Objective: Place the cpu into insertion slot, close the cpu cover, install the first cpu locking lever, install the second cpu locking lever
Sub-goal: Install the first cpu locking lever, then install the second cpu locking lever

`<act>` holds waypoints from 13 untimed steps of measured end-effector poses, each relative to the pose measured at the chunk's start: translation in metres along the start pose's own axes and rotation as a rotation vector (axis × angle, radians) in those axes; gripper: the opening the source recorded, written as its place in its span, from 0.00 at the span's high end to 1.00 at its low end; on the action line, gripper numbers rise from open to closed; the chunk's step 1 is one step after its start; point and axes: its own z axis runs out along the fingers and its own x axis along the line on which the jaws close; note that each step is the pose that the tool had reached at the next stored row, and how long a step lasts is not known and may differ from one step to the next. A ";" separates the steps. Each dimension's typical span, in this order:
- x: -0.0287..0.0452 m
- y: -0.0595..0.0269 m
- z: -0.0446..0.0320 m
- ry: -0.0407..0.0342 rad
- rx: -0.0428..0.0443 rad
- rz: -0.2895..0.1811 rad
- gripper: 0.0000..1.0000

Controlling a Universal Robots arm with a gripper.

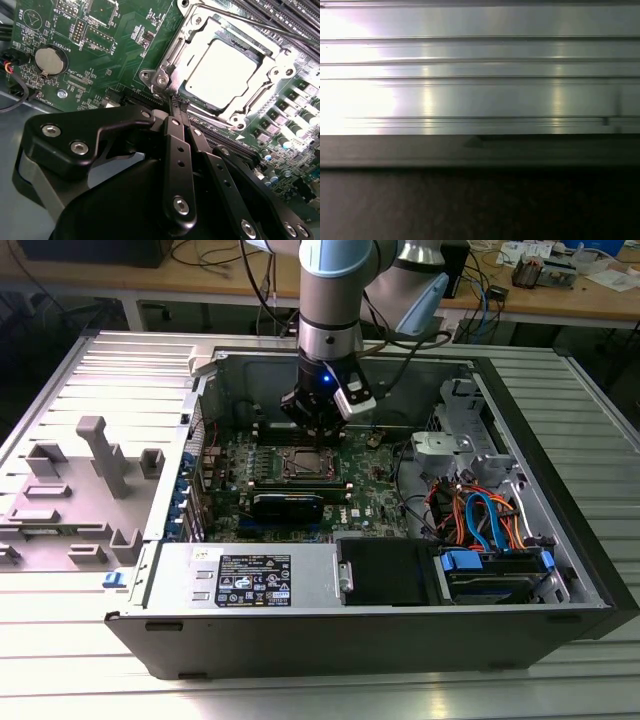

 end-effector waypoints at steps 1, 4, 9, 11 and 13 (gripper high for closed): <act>0.0000 -0.0005 0.0000 0.0000 0.0001 0.000 0.89; 0.0000 -0.0009 0.0000 0.0000 0.0000 0.000 0.89; 0.0000 -0.0010 0.0000 0.0000 0.0001 0.000 0.89; 0.0000 -0.0015 0.0000 0.0000 0.0000 0.000 0.89; -0.0001 -0.0024 -0.0001 0.0001 0.0002 0.000 0.89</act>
